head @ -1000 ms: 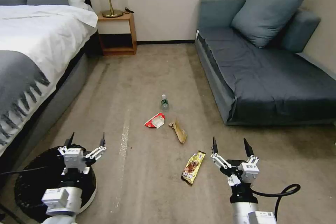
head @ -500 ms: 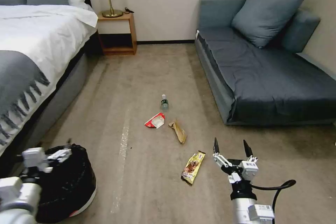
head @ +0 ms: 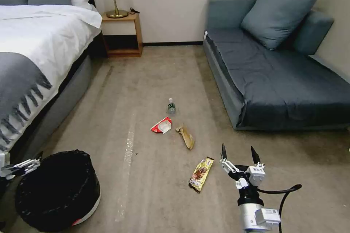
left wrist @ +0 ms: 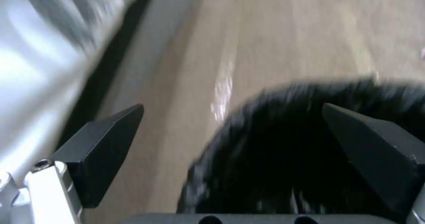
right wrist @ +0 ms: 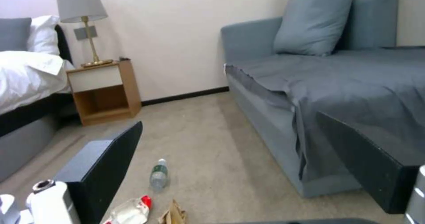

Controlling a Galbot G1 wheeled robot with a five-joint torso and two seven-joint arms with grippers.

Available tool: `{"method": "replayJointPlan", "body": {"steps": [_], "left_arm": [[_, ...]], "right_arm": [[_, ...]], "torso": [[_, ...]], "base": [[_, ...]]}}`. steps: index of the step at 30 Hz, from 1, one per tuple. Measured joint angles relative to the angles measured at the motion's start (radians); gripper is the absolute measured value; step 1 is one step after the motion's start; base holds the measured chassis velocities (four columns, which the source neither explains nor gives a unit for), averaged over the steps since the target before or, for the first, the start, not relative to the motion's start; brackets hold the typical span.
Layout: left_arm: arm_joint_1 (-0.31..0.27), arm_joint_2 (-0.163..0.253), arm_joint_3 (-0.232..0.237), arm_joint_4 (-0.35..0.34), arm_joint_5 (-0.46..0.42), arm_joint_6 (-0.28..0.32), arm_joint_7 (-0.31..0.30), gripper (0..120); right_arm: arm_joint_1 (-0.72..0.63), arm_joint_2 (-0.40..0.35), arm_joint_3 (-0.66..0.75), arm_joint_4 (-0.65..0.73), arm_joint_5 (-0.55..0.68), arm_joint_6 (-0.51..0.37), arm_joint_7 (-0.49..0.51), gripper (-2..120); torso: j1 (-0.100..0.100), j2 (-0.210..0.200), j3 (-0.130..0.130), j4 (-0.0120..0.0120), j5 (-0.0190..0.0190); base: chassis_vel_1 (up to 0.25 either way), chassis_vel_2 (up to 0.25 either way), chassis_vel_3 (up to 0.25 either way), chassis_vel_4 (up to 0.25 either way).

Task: Pick up the trash bin, then pick up the garbage on the floor and place it into the trash bin.

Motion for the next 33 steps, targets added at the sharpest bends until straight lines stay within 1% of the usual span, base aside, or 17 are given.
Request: {"method": "replayJointPlan", "body": {"steps": [2,4,5,12,14,16,19,21,22,24,25,26,27,28,31,32,33], "left_arm": [[-0.008,0.009,0.01,0.033,0.01,0.041,0.038,100],[-0.02,0.01,0.022,0.058,0.023,0.057,0.06,100],[-0.02,0.01,0.022,0.058,0.023,0.057,0.06,100],[-0.063,0.008,0.036,0.125,0.033,0.084,0.08,100],[-0.079,0.02,0.055,0.158,0.034,0.089,0.086,100],[-0.087,0.023,0.064,0.17,0.035,0.093,0.088,100],[-0.135,0.034,0.101,0.218,0.044,0.106,0.096,98],[-0.145,0.037,0.11,0.228,0.046,0.109,0.097,97],[-0.154,0.041,0.119,0.237,0.05,0.113,0.099,95],[-0.163,0.047,0.132,0.245,0.054,0.117,0.104,86],[-0.163,0.047,0.132,0.245,0.054,0.117,0.104,86],[-0.166,0.049,0.136,0.247,0.056,0.119,0.105,83],[-0.171,0.05,0.143,0.25,0.058,0.121,0.107,77],[-0.171,0.05,0.143,0.25,0.058,0.121,0.107,77],[-0.184,0.049,0.156,0.259,0.065,0.122,0.108,62],[-0.184,0.049,0.156,0.259,0.065,0.122,0.108,62],[-0.186,0.048,0.158,0.26,0.066,0.122,0.107,56]], "right_arm": [[0.0,0.001,0.001,0.0,0.0,-0.001,0.001,100],[0.0,0.003,0.003,0.0,0.001,-0.002,0.002,100],[0.0,0.003,0.003,0.0,0.001,-0.002,0.002,100],[-0.007,0.009,0.0,-0.002,-0.001,-0.002,0.005,100],[-0.008,0.011,-0.001,-0.002,-0.003,-0.002,0.007,100],[-0.009,0.012,-0.001,-0.002,-0.004,-0.002,0.007,100],[-0.01,0.014,-0.001,0.002,-0.005,-0.003,0.009,100],[-0.01,0.015,-0.001,0.003,-0.005,-0.004,0.01,100],[-0.011,0.015,0.001,0.004,-0.005,-0.004,0.012,100],[-0.011,0.016,0.005,0.004,-0.003,-0.004,0.014,100],[-0.011,0.016,0.005,0.004,-0.003,-0.004,0.014,100],[-0.011,0.016,0.005,0.004,-0.003,-0.005,0.015,100],[-0.011,0.017,0.005,0.004,-0.002,-0.005,0.015,100],[-0.011,0.017,0.005,0.004,-0.002,-0.005,0.015,100],[-0.01,0.022,0.004,0.004,-0.003,-0.006,0.016,100],[-0.01,0.022,0.004,0.004,-0.003,-0.006,0.016,100],[-0.01,0.022,0.004,0.004,-0.003,-0.006,0.016,100]], "torso": [[0.0,0.0,0.0,0.0,0.0],[0.0,0.0,0.0,0.0001,0.0],[0.0,0.0,0.0,0.0001,0.0],[0.0,0.0,0.0,0.0001,0.0001],[0.0,0.0,0.0,0.0002,0.0001],[0.0,0.0,0.0,0.0002,0.0001],[0.0,0.0,0.0,0.0,0.0001],[0.0,0.0,0.0,-0.0002,0.0],[0.0,0.0,0.0,-0.0001,0.0001],[0.0,0.0,0.0,0.0,0.0001],[0.0,0.0,0.0,0.0,0.0001],[0.0,0.0,0.0,0.0,0.0001],[0.0,0.0,0.0,0.0,0.0002],[0.0,0.0,0.0,0.0,0.0002],[0.0,0.0,0.0,0.0002,0.0007],[0.0,0.0,0.0,0.0002,0.0007],[0.0,0.0,0.0,0.0004,0.0007]], "base": [[0.0,0.0,0.0,0.0],[0.0,0.0,0.0,0.0],[0.0,0.0,0.0,0.0],[0.0,0.0,0.0,0.0],[0.0,0.0,0.0,0.0],[0.0,0.0,0.0,0.0],[0.0,0.0,0.0,0.0],[0.0,0.0,0.0,0.0],[0.0,0.0,0.0,0.0],[0.0,0.0,0.0,0.0],[0.0,0.0,0.0,0.0],[0.0,0.0,0.0,0.0],[0.0,0.0,0.0,0.0],[0.0,0.0,0.0,0.0],[0.0,0.0,0.0,0.0],[0.0,0.0,0.0,0.0],[0.0,0.0,0.0,0.0]]}}
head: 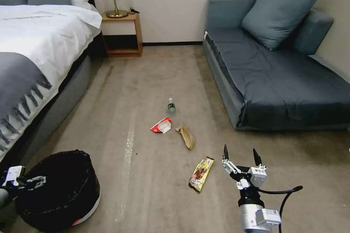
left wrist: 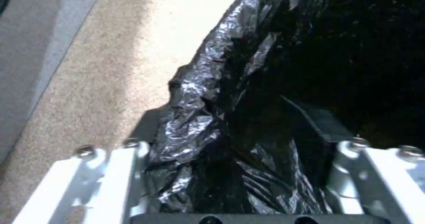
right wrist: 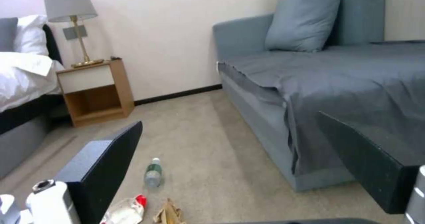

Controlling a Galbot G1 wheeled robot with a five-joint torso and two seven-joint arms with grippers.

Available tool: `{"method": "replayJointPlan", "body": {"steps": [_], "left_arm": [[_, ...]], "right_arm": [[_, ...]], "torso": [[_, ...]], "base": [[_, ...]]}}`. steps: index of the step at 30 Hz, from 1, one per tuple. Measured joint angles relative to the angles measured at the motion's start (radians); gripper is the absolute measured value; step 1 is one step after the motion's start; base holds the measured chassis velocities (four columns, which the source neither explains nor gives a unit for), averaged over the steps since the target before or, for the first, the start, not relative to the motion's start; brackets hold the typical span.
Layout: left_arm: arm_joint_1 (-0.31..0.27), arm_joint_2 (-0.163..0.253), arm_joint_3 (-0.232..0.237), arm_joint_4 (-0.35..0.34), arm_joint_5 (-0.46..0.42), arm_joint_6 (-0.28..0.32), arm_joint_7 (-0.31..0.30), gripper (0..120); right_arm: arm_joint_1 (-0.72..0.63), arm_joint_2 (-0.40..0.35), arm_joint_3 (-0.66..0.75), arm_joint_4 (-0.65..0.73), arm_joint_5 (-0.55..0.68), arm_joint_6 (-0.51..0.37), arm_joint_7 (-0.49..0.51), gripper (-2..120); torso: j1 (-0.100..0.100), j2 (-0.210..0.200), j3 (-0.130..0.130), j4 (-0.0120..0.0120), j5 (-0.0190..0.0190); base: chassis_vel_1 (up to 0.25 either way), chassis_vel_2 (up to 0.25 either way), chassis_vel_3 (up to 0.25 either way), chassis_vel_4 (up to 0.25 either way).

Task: Pick up the trash bin, then pick up the garbage on the floor and place it into the trash bin.

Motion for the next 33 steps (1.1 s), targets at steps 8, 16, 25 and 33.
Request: {"method": "replayJointPlan", "body": {"steps": [8,16,25,33], "left_arm": [[-0.002,-0.012,-0.002,-0.007,-0.001,-0.002,-0.004,27],[0.017,-0.031,-0.003,-0.03,0.013,-0.011,-0.009,14],[0.041,-0.081,-0.043,-0.137,-0.038,0.007,-0.093,8],[0.073,-0.151,-0.097,-0.306,-0.059,0.005,-0.212,4]], "right_arm": [[0.005,0.0,-0.001,0.0,-0.001,-0.006,0.001,100],[0.001,-0.001,-0.004,0.0,-0.002,-0.006,0.002,100],[-0.005,-0.011,-0.004,0.009,-0.002,-0.006,0.002,100],[-0.013,-0.017,-0.01,0.013,0.001,-0.007,0.006,100]], "torso": [[0.0,0.0,0.0,-0.0003,0.0001],[0.0,0.0,0.0,0.0,0.001],[0.0,0.0,0.0,-0.0005,-0.0022],[0.0,0.0,0.0,-0.0005,-0.001]], "base": [[0.0,0.0,0.0,0.0],[0.0,0.0,0.0,0.0],[0.0,0.0,0.0,0.0],[0.0,0.0,0.0,0.0]]}}
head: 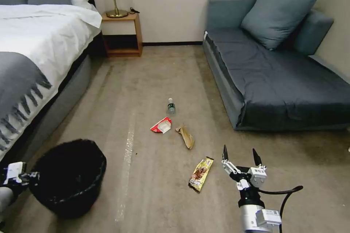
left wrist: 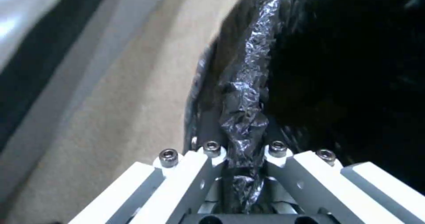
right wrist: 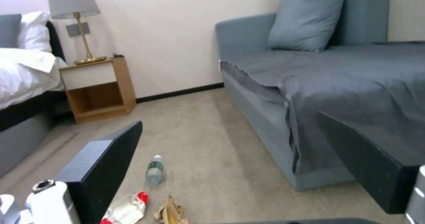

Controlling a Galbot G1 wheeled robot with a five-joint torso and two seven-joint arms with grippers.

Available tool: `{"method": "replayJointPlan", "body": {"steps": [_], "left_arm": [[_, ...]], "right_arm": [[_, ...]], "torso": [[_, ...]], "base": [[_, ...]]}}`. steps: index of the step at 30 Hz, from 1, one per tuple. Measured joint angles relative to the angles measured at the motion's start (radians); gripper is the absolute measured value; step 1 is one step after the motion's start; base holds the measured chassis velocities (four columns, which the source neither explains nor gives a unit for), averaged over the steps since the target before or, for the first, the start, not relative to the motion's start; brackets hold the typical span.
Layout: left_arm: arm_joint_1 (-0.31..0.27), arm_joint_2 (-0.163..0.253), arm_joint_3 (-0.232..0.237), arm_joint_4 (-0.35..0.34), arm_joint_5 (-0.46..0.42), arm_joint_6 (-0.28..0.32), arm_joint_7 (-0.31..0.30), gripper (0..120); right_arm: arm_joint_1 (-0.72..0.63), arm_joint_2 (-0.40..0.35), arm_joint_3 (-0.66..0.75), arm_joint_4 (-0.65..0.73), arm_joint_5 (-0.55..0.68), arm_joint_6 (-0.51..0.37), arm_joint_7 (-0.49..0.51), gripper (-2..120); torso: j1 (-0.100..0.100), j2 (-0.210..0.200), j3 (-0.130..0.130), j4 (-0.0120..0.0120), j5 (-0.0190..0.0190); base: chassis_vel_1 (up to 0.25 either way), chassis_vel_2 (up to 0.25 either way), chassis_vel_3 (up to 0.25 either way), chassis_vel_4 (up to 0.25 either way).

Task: Pick up the trash bin, then pick up the garbage on the floor and place it into the trash bin.

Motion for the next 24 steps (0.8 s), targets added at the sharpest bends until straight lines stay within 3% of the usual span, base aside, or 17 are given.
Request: {"method": "replayJointPlan", "body": {"steps": [6,12,14,18,24], "left_arm": [[0.032,-0.072,-0.03,-0.145,0.005,-0.006,-0.069,4],[0.056,-0.123,-0.042,-0.237,0.032,0.005,-0.119,4],[0.056,-0.123,-0.042,-0.237,0.032,0.005,-0.119,4],[0.061,-0.139,-0.042,-0.267,0.044,0.029,-0.147,4],[0.079,-0.149,-0.039,-0.271,0.081,0.021,-0.16,4]], "right_arm": [[-0.002,-0.012,-0.015,0.006,0.001,-0.019,0.013,100],[0.002,-0.055,-0.04,-0.011,0.056,-0.071,0.002,100],[0.002,-0.055,-0.04,-0.011,0.056,-0.071,0.002,100],[0.042,-0.115,-0.063,-0.028,0.163,-0.162,-0.014,100],[0.212,-0.238,-0.08,-0.148,0.338,-0.345,-0.071,100]], "torso": [[0.0,0.0,0.0,0.0002,0.0005],[0.0,0.0,0.0,0.0003,0.0006],[0.0,0.0,0.0,0.0003,0.0006],[0.0,0.0,0.0,0.0,0.0007],[0.0,0.0,0.0,0.0003,0.0007]], "base": [[0.0,0.0,0.0,0.0],[0.0,0.0,0.0,0.0],[0.0,0.0,0.0,0.0],[0.0,0.0,0.0,0.0],[0.0,0.0,0.0,0.0]]}}
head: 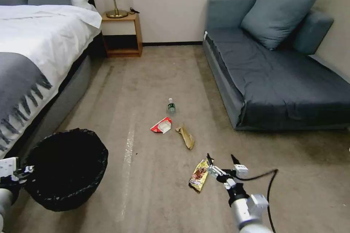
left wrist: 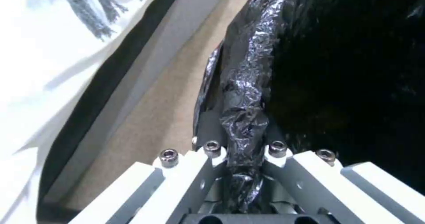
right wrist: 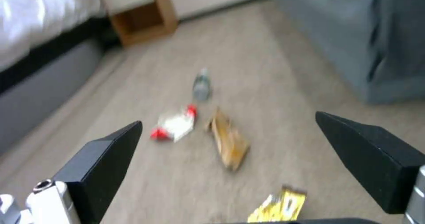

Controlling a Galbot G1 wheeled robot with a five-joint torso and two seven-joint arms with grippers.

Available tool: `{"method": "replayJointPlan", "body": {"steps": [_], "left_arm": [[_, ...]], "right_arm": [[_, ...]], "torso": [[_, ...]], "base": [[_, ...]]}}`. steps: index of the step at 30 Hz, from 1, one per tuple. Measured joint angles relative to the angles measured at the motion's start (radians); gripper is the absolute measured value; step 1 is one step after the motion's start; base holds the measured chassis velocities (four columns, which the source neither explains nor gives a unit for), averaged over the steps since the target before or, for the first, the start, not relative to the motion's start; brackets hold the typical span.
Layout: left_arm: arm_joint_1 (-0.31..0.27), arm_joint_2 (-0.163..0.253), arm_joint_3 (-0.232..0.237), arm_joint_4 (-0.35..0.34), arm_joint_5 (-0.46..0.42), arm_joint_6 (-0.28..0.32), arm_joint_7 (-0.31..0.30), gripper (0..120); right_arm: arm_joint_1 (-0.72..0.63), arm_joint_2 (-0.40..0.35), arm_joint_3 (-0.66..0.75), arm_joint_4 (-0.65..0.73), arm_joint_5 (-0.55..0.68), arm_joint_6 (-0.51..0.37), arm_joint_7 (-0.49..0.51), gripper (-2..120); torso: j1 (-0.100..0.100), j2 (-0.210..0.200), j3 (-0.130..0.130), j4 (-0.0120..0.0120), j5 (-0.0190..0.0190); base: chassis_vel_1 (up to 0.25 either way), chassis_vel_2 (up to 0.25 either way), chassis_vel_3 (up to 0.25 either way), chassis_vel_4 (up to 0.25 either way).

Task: Pick up the trash bin, then pick up the garbage on the floor and place it into the trash bin.

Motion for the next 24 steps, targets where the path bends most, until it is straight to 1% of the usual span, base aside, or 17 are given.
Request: {"method": "replayJointPlan", "body": {"steps": [1,2,3,4,5,7,9,10,12,14,15,20,24], "left_arm": [[0.0,0.0,0.0,0.0,0.0,0.0,0.0,4],[0.003,-0.006,0.003,-0.005,0.004,-0.001,0.0,4],[0.004,-0.008,0.004,-0.007,0.004,-0.002,0.0,4],[0.007,-0.016,0.006,-0.015,0.007,-0.002,0.001,4],[0.007,-0.016,0.006,-0.015,0.007,-0.002,0.001,4],[0.011,-0.022,0.007,-0.023,0.01,-0.002,0.002,4],[0.021,-0.029,0.004,-0.037,0.013,0.009,0.006,4],[0.021,-0.029,0.004,-0.037,0.013,0.009,0.006,4],[0.027,-0.036,-0.001,-0.045,0.017,0.013,0.006,4],[0.032,-0.042,-0.004,-0.052,0.018,0.013,0.007,4],[0.032,-0.042,-0.004,-0.052,0.018,0.013,0.007,4],[0.043,-0.054,-0.014,-0.074,0.016,0.013,0.014,4],[0.044,-0.054,-0.017,-0.08,0.006,0.016,0.017,4]], "right_arm": [[0.0,0.0,0.0,0.0,0.0,0.0,0.0,100],[0.039,-0.024,-0.009,-0.044,0.026,-0.026,-0.012,100],[0.052,-0.032,-0.012,-0.06,0.033,-0.033,-0.017,100],[0.099,-0.06,-0.029,-0.137,0.05,-0.049,-0.035,100],[0.099,-0.06,-0.029,-0.137,0.05,-0.049,-0.035,100],[0.132,-0.077,-0.044,-0.195,0.055,-0.055,-0.049,100],[0.199,-0.099,-0.08,-0.313,0.063,-0.064,-0.073,100],[0.199,-0.099,-0.08,-0.313,0.063,-0.064,-0.073,100],[0.268,-0.104,-0.122,-0.431,0.063,-0.067,-0.09,100],[0.308,-0.102,-0.148,-0.494,0.052,-0.069,-0.099,100],[0.308,-0.102,-0.148,-0.494,0.052,-0.069,-0.099,100],[0.387,-0.07,-0.194,-0.622,0.011,-0.083,-0.107,100],[0.409,-0.056,-0.204,-0.659,-0.001,-0.088,-0.105,100]], "torso": [[0.0,0.0,0.0,0.0,0.0],[0.0,0.0,0.0,0.0001,0.0],[0.0,0.0,0.0,0.0001,0.0],[0.0,0.0,0.0,0.0001,0.0],[0.0,0.0,0.0,0.0001,0.0],[0.0,0.0,0.0,-0.0001,0.0],[0.0,0.0,0.0,-0.0001,0.0],[0.0,0.0,0.0,-0.0001,0.0],[0.0,0.0,0.0,0.0,0.0],[0.0,0.0,0.0,0.0,-0.0002],[0.0,0.0,0.0,0.0,-0.0002],[0.0,0.0,0.0,0.0,-0.0003],[0.0,0.0,0.0,0.0,-0.0002]], "base": [[0.0,0.0,0.0,0.0],[0.0,0.0,0.0,0.0],[0.0,0.0,0.0,0.0],[0.0,0.0,0.0,0.0],[0.0,0.0,0.0,0.0],[0.0,0.0,0.0,0.0],[0.0,0.0,0.0,0.0],[0.0,0.0,0.0,0.0],[0.0,0.0,0.0,0.0],[0.0,0.0,0.0,0.0],[0.0,0.0,0.0,0.0],[0.0,0.0,0.0,0.0],[0.0,0.0,0.0,0.0]]}}
